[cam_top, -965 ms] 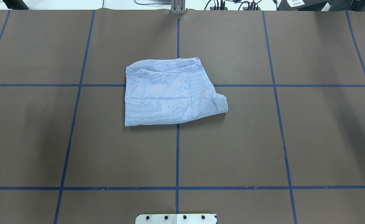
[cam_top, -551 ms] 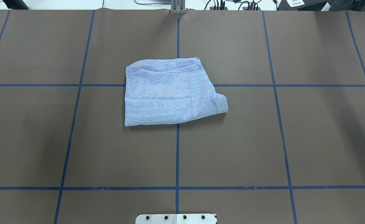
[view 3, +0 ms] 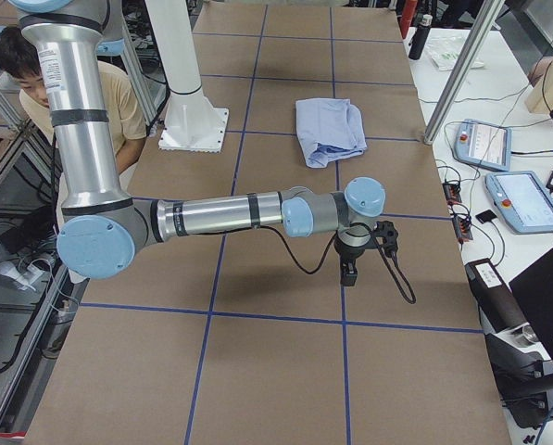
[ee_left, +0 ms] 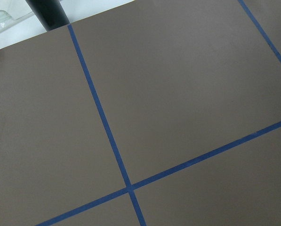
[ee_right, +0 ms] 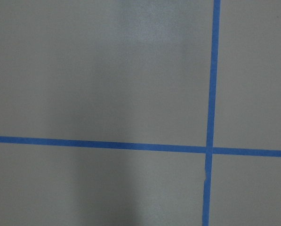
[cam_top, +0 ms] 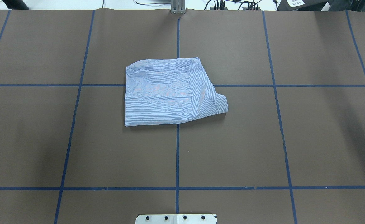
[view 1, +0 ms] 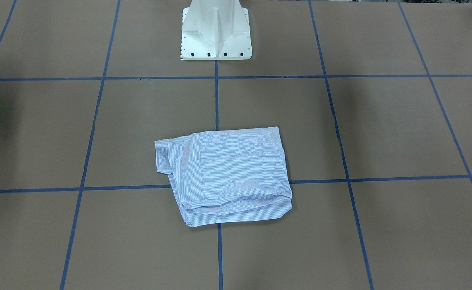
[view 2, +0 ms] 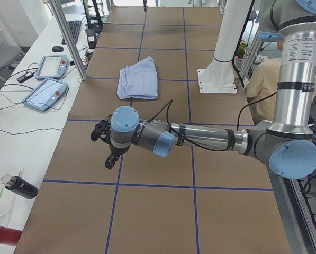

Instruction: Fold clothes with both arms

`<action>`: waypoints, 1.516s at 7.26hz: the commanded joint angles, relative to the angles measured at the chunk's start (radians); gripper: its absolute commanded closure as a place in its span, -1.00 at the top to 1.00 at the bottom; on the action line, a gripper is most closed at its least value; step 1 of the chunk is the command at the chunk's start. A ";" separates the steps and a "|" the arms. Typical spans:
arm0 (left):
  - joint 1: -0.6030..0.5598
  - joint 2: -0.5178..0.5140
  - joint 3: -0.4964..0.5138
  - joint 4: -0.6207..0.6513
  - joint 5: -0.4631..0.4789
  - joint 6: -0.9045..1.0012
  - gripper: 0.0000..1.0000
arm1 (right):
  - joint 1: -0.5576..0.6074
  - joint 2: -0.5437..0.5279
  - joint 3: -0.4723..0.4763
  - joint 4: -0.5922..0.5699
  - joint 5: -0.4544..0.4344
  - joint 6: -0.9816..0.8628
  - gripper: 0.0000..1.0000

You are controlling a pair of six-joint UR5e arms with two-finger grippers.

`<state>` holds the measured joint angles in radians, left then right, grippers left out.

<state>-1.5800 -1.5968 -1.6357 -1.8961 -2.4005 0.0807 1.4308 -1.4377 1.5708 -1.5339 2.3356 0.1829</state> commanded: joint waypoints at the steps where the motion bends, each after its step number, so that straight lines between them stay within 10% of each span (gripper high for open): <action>1: 0.003 0.017 -0.016 -0.003 0.003 0.004 0.98 | -0.001 -0.038 -0.005 0.006 -0.001 0.000 1.00; 11: 0.006 0.090 -0.138 -0.008 -0.009 -0.009 0.98 | -0.012 -0.104 0.109 0.014 0.025 0.020 1.00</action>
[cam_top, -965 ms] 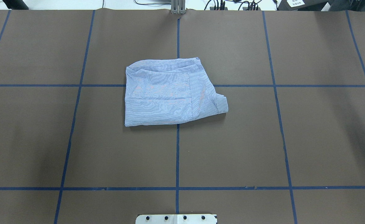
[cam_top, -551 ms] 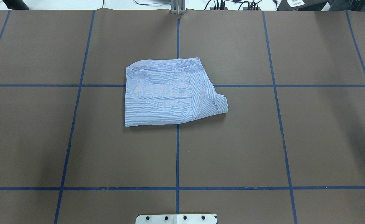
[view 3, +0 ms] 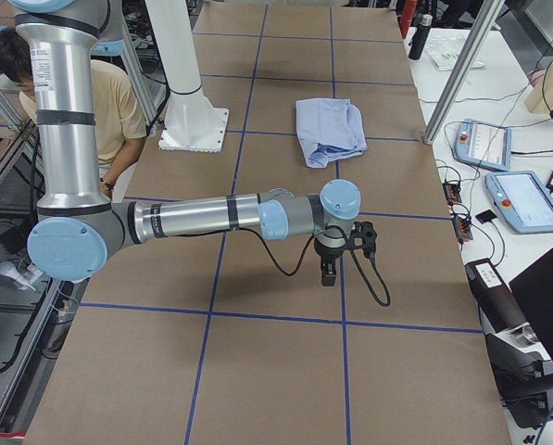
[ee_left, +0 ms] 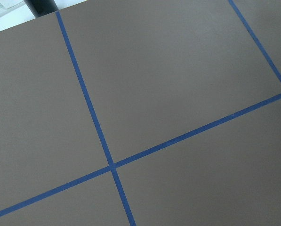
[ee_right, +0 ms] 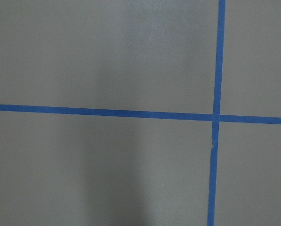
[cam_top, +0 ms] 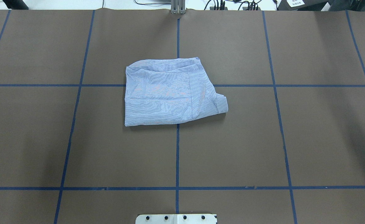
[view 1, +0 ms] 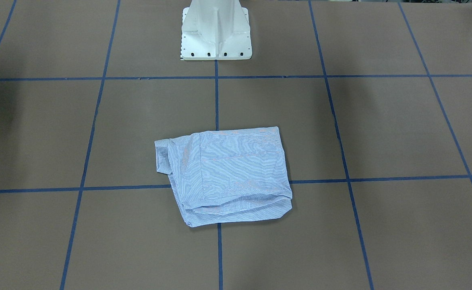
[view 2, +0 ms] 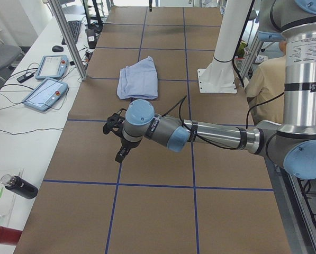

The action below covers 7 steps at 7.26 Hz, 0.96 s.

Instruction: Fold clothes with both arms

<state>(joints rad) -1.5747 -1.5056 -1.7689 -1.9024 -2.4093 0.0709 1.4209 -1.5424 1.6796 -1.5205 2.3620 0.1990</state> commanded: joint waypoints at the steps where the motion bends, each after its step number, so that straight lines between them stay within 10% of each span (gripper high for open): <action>1: 0.001 -0.002 -0.006 -0.004 -0.001 0.001 0.98 | -0.003 0.002 0.002 0.000 -0.001 0.002 1.00; 7: 0.001 -0.008 -0.011 -0.033 -0.002 0.001 0.98 | -0.025 0.013 0.003 0.002 -0.001 -0.004 1.00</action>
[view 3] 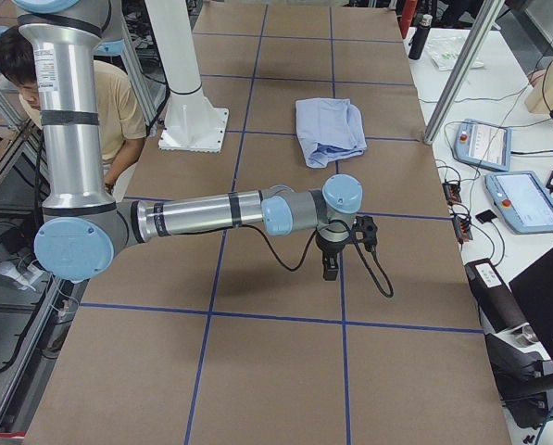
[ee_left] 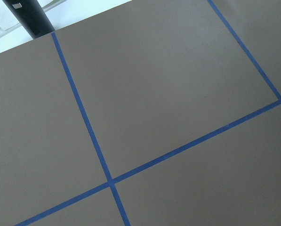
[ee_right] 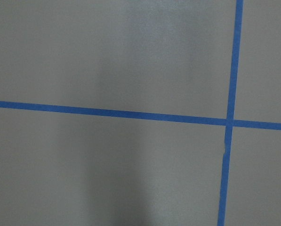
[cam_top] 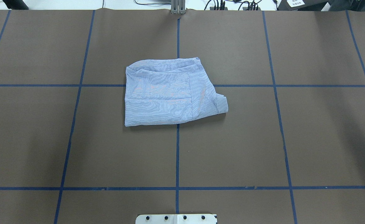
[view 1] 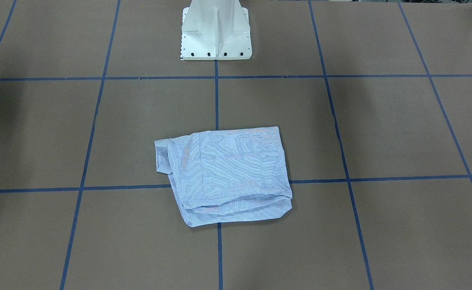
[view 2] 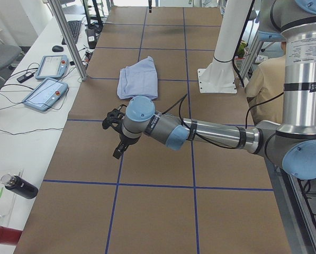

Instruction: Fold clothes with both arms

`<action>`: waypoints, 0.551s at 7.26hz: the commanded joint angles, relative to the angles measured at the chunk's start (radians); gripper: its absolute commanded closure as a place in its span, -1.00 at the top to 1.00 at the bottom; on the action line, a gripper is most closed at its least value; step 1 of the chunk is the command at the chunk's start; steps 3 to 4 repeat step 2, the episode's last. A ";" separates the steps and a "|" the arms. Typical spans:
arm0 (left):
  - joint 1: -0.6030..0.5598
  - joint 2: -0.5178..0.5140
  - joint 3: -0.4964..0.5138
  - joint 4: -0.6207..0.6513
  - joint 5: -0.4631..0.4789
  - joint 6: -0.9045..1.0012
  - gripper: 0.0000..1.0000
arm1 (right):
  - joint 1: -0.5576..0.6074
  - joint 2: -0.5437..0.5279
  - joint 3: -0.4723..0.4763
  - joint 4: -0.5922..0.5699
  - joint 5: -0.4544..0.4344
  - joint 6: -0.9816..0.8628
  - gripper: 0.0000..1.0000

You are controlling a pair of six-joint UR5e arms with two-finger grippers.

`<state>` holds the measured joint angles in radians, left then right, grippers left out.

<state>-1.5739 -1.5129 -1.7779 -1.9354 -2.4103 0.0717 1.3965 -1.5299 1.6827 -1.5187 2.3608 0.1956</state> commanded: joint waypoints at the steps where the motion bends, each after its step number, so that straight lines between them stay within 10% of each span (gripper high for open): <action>1: 0.000 -0.001 -0.003 0.000 -0.001 0.000 0.98 | -0.001 0.000 0.000 0.000 0.000 -0.001 1.00; 4: 0.000 -0.001 -0.012 0.001 0.005 -0.003 0.98 | -0.001 0.000 0.000 0.000 0.002 -0.001 1.00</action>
